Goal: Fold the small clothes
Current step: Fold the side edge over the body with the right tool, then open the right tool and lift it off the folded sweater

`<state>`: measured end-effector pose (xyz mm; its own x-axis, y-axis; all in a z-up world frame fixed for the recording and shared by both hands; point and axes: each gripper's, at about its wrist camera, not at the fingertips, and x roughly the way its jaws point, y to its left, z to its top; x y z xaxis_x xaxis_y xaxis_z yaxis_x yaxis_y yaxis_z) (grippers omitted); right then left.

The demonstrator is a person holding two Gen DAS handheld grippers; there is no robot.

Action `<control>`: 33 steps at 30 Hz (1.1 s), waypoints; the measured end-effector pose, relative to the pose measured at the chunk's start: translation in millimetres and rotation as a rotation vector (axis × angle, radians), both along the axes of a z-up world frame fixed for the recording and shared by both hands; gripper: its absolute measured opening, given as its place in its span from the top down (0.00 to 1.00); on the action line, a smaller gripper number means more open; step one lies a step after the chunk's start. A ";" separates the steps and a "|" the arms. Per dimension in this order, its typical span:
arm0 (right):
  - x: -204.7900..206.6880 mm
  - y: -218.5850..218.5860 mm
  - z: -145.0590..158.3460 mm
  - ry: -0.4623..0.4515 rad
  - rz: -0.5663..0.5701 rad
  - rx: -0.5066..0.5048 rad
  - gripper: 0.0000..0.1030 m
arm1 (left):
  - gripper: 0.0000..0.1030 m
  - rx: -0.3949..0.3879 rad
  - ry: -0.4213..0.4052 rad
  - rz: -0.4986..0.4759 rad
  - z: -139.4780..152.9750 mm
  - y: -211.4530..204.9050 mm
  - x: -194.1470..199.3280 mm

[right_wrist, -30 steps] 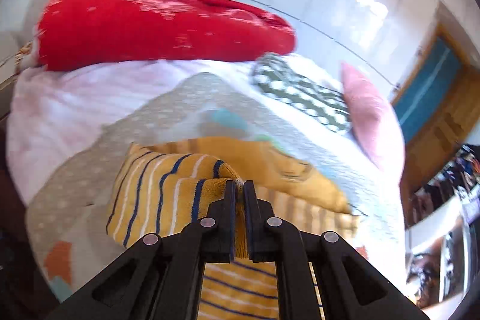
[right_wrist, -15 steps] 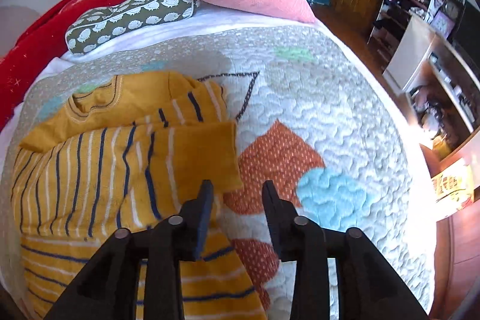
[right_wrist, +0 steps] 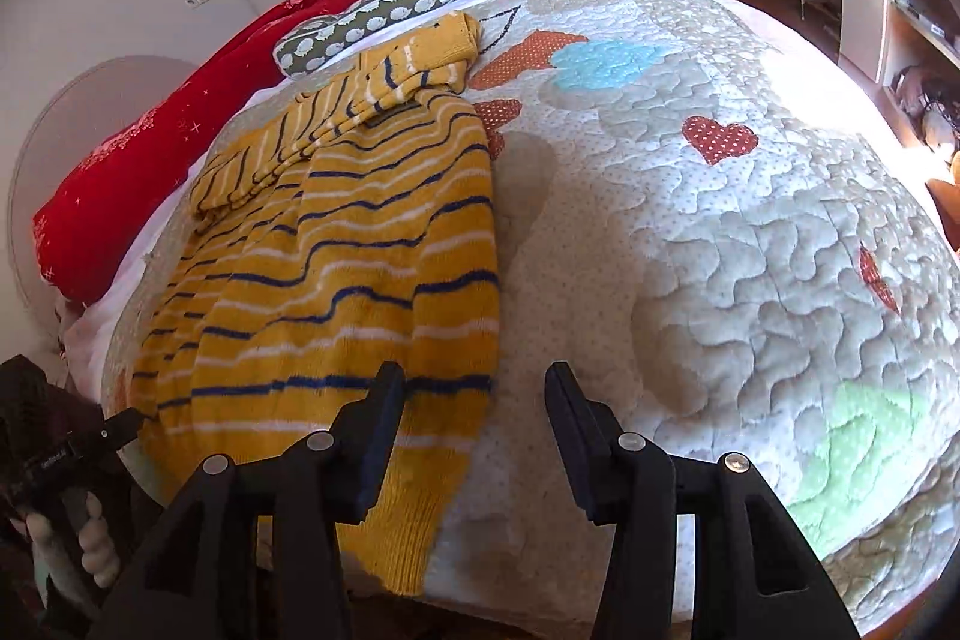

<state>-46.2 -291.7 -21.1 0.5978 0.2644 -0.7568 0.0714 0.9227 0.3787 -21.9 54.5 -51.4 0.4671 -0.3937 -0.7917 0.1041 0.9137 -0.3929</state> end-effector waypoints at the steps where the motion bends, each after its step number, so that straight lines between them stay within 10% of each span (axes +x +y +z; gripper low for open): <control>1: -6.1 4.7 -0.7 -0.010 0.005 0.013 0.49 | 0.21 0.014 0.012 -0.004 -2.1 -5.0 0.4; 4: -11.7 24.2 -10.5 -0.004 0.037 0.032 0.48 | 0.51 0.086 0.051 0.014 -4.0 -16.4 1.7; 6: -10.2 39.1 -9.9 -0.024 0.031 -0.053 0.48 | 0.90 0.086 0.064 0.018 -1.1 -13.8 3.5; 9: -2.5 48.7 -6.1 -0.018 0.049 -0.086 0.86 | 0.90 -0.008 0.079 0.050 9.8 3.1 1.8; 25: -77.2 17.1 -27.2 0.079 0.030 0.184 0.98 | 1.00 0.028 0.043 0.088 14.4 28.7 -60.4; 28: -86.3 9.8 -20.6 0.038 -0.003 0.167 0.98 | 0.92 0.009 0.030 0.117 14.3 39.7 -58.5; 30: -82.4 5.8 -15.8 0.020 -0.009 0.146 0.93 | 0.63 -0.017 0.025 0.118 11.9 42.1 -51.8; 33: -67.5 2.2 -16.6 0.010 -0.022 0.148 0.62 | 0.52 -0.096 0.031 0.088 2.7 37.8 -37.7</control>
<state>-113.7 -289.6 -37.8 0.5974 0.3600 -0.7166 0.0957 0.8552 0.5093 -59.6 92.3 -48.7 0.4788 -0.4274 -0.7669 0.0117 0.8765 -0.4812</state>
